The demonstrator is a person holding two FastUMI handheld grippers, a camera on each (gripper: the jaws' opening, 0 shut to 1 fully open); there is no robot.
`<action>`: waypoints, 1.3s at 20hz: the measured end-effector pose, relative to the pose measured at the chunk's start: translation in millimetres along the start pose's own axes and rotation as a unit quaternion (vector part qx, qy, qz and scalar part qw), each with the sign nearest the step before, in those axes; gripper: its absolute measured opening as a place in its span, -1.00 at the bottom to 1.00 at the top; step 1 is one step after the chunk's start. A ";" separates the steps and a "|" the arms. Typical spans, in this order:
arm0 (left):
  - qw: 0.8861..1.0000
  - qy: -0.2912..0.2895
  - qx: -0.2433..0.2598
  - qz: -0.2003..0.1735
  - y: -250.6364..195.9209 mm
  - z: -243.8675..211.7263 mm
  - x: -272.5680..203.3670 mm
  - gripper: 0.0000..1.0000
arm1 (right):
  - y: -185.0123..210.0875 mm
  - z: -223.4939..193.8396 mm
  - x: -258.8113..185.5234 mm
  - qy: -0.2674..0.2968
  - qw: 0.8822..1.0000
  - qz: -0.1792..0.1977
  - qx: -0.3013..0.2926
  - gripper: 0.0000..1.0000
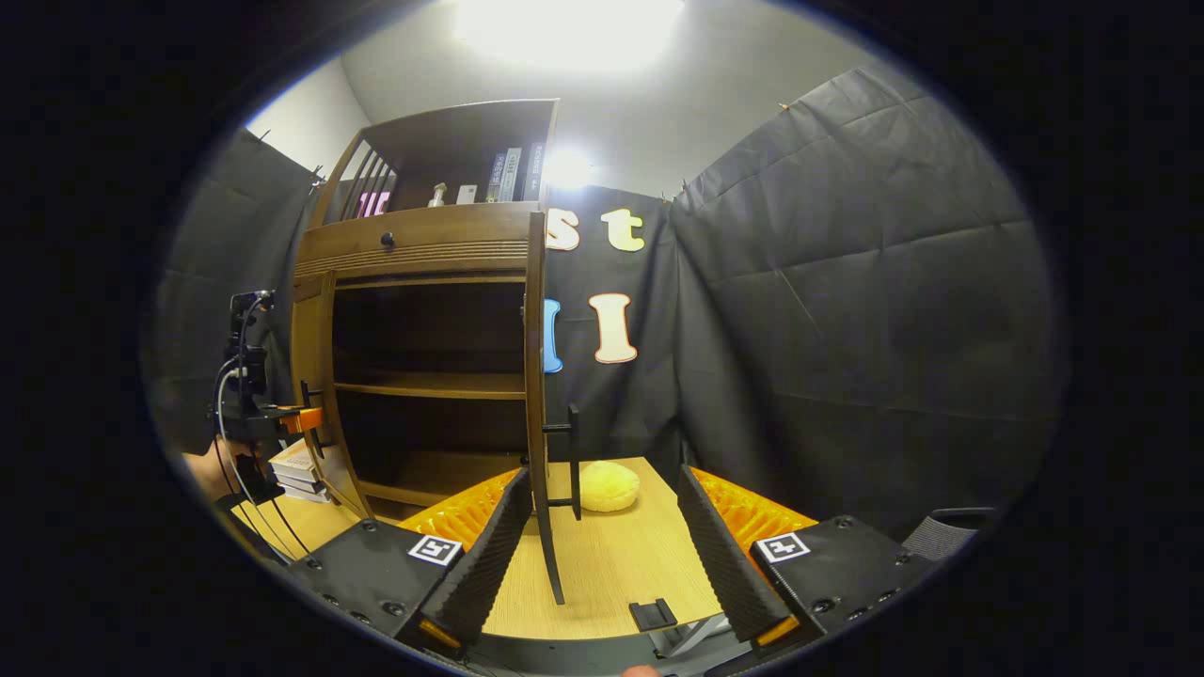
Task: Open the right door of the double-door shoe cabinet with the right hand, and open the left door with the left hand.
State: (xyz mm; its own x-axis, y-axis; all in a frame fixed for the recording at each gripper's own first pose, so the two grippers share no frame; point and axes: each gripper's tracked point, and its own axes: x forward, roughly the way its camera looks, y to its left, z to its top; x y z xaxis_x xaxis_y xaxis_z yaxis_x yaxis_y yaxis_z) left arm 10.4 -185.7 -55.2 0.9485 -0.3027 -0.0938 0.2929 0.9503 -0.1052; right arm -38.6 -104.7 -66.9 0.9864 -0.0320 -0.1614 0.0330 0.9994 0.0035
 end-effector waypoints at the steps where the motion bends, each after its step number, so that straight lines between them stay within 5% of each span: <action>1: 1.000 0.000 0.000 0.000 0.6 -1.3 -3.9 -0.55 | 2.9 -0.3 0.2 0.000 1.000 0.002 0.000 0.95; 24: 0.999 -0.005 0.001 0.043 47.5 -9.6 -27.4 -0.57 | 61.8 3.1 -3.0 -0.010 0.998 0.059 -0.007 0.95; 26: 0.999 -0.006 0.004 0.048 53.2 -10.6 -28.6 -0.68 | 69.8 3.9 -2.3 -0.010 0.998 0.065 -0.005 0.95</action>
State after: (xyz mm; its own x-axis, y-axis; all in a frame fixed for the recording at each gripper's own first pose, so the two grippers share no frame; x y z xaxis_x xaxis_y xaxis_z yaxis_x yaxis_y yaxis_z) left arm -2.4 -127.3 -68.6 0.9734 -0.2099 -0.0913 0.2020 0.9754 -0.0887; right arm -37.9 -34.9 -62.4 0.9854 0.0973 -0.1399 -0.0964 0.9953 0.0132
